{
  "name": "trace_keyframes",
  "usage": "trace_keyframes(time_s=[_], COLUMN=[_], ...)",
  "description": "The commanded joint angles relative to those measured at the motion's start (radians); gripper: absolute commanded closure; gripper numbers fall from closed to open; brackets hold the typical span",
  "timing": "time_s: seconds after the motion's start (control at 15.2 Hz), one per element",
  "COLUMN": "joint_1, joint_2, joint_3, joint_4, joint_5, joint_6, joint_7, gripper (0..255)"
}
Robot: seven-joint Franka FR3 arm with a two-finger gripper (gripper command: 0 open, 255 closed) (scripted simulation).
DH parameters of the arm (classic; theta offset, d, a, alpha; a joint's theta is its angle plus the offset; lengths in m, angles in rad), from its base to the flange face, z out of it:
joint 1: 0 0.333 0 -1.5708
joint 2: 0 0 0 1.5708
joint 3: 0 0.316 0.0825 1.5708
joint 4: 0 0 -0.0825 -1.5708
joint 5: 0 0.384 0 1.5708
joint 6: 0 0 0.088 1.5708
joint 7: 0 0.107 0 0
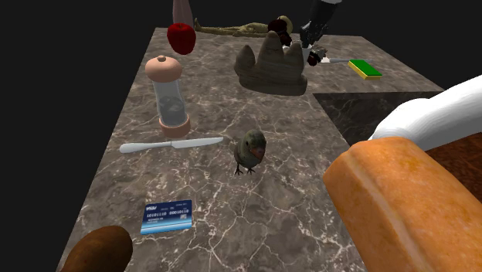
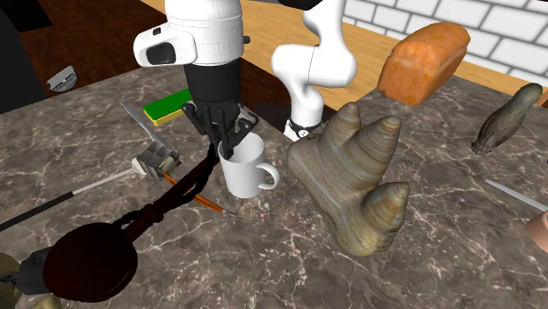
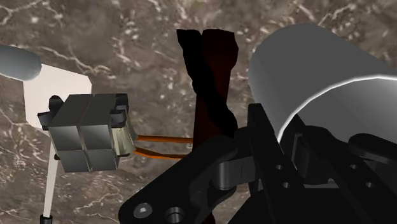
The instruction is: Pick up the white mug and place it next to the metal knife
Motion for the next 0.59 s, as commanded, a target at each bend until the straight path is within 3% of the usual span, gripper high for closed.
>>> trace_keyframes(time_s=[0.0, 0.53], joint_1=[0.0, 0.002], joint_2=[0.0, -0.002], joint_3=[0.0, 0.004], joint_4=[0.0, 0.065], joint_5=[0.0, 0.002], joint_6=[0.0, -0.067], joint_7=[0.0, 0.0], gripper=[255, 255])
